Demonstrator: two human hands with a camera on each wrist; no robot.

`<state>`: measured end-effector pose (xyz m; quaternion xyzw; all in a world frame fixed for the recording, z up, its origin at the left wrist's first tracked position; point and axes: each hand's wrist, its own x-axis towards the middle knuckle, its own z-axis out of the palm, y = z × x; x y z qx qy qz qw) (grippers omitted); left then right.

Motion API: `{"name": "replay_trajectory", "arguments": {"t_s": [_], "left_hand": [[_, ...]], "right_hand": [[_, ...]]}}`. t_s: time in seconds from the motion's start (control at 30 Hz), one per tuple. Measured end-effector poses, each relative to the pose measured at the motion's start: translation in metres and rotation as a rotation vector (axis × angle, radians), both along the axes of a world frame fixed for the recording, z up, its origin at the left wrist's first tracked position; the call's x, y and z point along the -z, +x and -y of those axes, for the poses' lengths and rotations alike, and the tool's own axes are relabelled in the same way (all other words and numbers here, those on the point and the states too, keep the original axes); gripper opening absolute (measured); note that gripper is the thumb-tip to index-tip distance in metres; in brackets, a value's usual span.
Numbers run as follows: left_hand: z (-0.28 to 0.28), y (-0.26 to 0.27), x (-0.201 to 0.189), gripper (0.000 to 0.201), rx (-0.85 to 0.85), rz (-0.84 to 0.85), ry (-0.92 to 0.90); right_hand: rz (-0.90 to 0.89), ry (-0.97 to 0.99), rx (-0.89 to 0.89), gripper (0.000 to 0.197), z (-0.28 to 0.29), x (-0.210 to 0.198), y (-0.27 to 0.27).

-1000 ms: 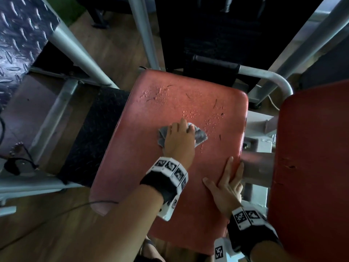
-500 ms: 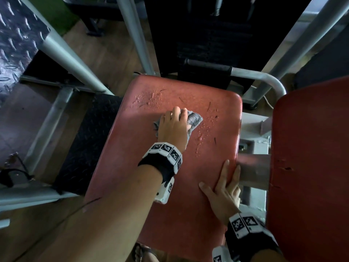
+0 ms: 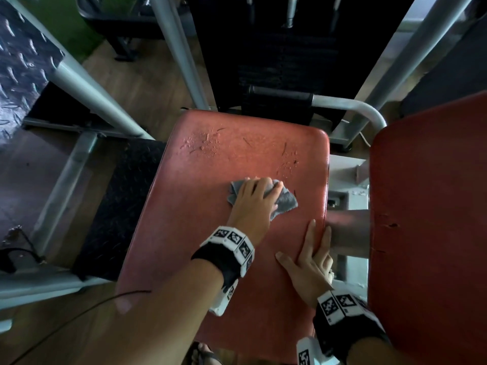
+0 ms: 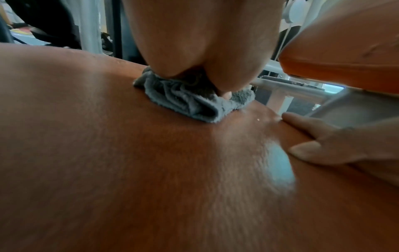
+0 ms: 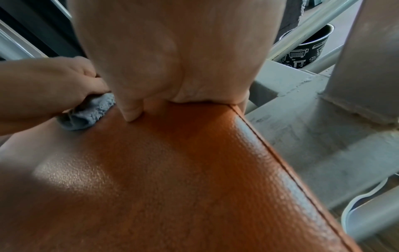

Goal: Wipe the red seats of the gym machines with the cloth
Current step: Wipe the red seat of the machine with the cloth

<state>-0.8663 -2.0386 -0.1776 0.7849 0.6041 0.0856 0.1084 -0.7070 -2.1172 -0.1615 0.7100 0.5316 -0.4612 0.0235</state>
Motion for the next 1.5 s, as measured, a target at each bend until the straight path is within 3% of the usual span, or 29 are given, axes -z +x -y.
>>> {"name": "replay_trajectory", "arguments": {"t_s": [0.27,0.5,1.17,1.33,1.5], "left_hand": [[0.037,-0.012,0.006,0.050,0.178,-0.023,0.037],[0.015,-0.012,0.003,0.048,0.305,-0.022,0.114],[-0.012,0.016,-0.001,0.051,0.244,-0.024,0.105],[-0.001,0.002,-0.003,0.048,0.285,0.045,0.106],[-0.008,-0.006,-0.003,0.048,0.257,-0.029,0.107]], "right_hand": [[0.006,0.005,0.007,0.103,0.001,0.000,0.000],[-0.004,0.026,0.006,0.103,0.002,0.001,0.000],[0.004,0.033,-0.006,0.106,0.003,-0.001,0.001],[0.002,0.035,-0.024,0.106,0.002,0.001,0.001],[-0.005,0.025,-0.026,0.105,0.002,0.003,0.001]]}}
